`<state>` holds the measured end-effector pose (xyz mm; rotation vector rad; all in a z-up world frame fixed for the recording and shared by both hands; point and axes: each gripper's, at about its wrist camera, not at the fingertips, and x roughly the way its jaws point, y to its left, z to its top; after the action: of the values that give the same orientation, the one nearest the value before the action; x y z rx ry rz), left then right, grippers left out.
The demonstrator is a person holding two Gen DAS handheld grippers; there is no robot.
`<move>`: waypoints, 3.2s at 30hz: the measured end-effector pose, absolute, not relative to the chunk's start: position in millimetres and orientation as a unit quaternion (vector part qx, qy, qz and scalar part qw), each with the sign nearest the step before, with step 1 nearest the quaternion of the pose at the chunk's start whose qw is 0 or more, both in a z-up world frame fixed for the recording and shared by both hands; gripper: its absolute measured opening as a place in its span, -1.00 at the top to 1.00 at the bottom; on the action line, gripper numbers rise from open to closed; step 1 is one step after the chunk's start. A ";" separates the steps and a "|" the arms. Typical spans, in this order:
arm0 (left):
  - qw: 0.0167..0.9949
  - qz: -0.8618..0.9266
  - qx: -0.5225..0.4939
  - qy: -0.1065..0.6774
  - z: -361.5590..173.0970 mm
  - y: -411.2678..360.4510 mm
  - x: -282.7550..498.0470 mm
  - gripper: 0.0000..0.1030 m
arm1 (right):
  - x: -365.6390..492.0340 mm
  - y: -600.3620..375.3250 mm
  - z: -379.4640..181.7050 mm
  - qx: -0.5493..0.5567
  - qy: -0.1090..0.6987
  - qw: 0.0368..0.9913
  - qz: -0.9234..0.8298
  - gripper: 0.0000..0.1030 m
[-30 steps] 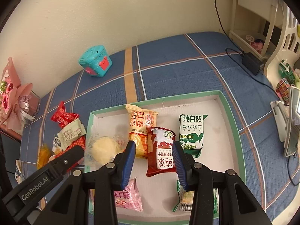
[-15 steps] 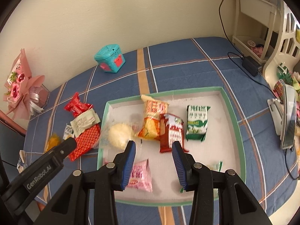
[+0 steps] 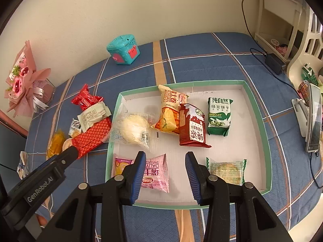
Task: Organize snacks
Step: 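Withdraw both open tools from the tray toward the snack pile, then move the left tool to the yellow bread bag while the right tool approaches the red patterned packet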
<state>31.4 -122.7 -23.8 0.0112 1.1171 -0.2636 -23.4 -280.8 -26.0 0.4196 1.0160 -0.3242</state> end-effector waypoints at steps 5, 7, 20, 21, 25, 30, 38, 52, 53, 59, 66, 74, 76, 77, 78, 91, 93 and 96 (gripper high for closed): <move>0.837 -0.123 0.002 0.532 -25.8 -121.6 34.1 -0.02 | -19.3 -280.3 -30.1 0.197 0.487 0.837 -0.155 0.14; 0.837 -0.123 0.003 0.533 -25.6 -121.3 34.3 -0.02 | -18.0 -279.8 -31.0 0.195 0.489 0.836 -0.157 0.08; 0.839 -0.106 -0.019 0.533 -31.6 -107.2 41.3 -0.88 | -18.6 -289.8 -42.2 0.206 0.492 0.824 -0.191 -1.00; 0.838 -0.103 -0.018 0.535 -32.5 -105.8 42.0 -0.90 | -18.5 -290.3 -43.1 0.209 0.493 0.823 -0.190 -1.00; 0.839 -0.097 -0.018 0.536 -35.3 -102.7 43.5 -0.90 | -16.4 -287.9 -47.3 0.204 0.498 0.821 -0.189 -1.00; 0.834 -0.091 -0.024 0.544 -43.1 -95.1 49.1 -0.90 | -12.4 -283.8 -51.7 0.201 0.503 0.820 -0.183 -1.00; 0.848 -0.075 -0.053 0.522 -39.8 -70.1 62.4 -0.90 | -2.5 -270.8 -48.8 0.193 0.484 0.836 -0.175 -1.00; 0.840 -0.052 -0.105 0.530 -54.6 -3.7 95.9 -0.97 | 32.8 -223.3 -54.2 0.195 0.469 0.853 -0.117 -1.00; 0.840 -0.051 -0.112 0.528 -54.7 1.5 97.1 -0.97 | 35.7 -219.9 -55.7 0.196 0.472 0.852 -0.114 -1.00; 0.851 -0.045 -0.135 0.506 -48.1 27.7 109.8 -0.97 | 51.1 -200.0 -64.1 0.201 0.487 0.844 -0.094 -1.00; 0.853 -0.026 -0.109 0.510 -46.5 43.8 127.8 -0.97 | 73.8 -166.3 -64.9 0.182 0.492 0.849 -0.066 -1.00; 0.839 0.001 -0.122 0.530 -59.4 61.2 143.8 -0.97 | 98.9 -144.8 -73.4 0.179 0.510 0.839 -0.064 -1.00; 0.839 -0.006 -0.116 0.531 -61.3 57.6 147.2 -0.97 | 105.3 -144.3 -76.4 0.183 0.515 0.834 -0.072 -1.00; 0.839 -0.011 -0.112 0.532 -62.3 55.3 148.9 -0.97 | 107.8 -144.5 -77.6 0.186 0.515 0.833 -0.075 -1.00; 0.839 -0.014 -0.110 0.532 -63.1 53.5 150.6 -0.97 | 110.5 -144.6 -78.6 0.189 0.517 0.831 -0.080 -1.00; 0.836 -0.039 -0.092 0.540 -78.2 43.1 170.7 -0.96 | 152.7 -155.1 -91.9 0.210 0.523 0.815 -0.134 -0.91; 0.836 -0.040 -0.088 0.540 -80.4 41.9 173.8 -0.96 | 159.0 -156.6 -98.7 0.204 0.530 0.810 -0.146 -0.87; 0.838 -0.043 -0.082 0.538 -84.0 40.7 177.9 -0.96 | 164.9 -158.4 -106.8 0.202 0.533 0.807 -0.155 -0.82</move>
<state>177.9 40.7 -84.0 -0.1739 1.1385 -0.0900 164.9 -158.4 -106.8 0.4318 1.1415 -0.3323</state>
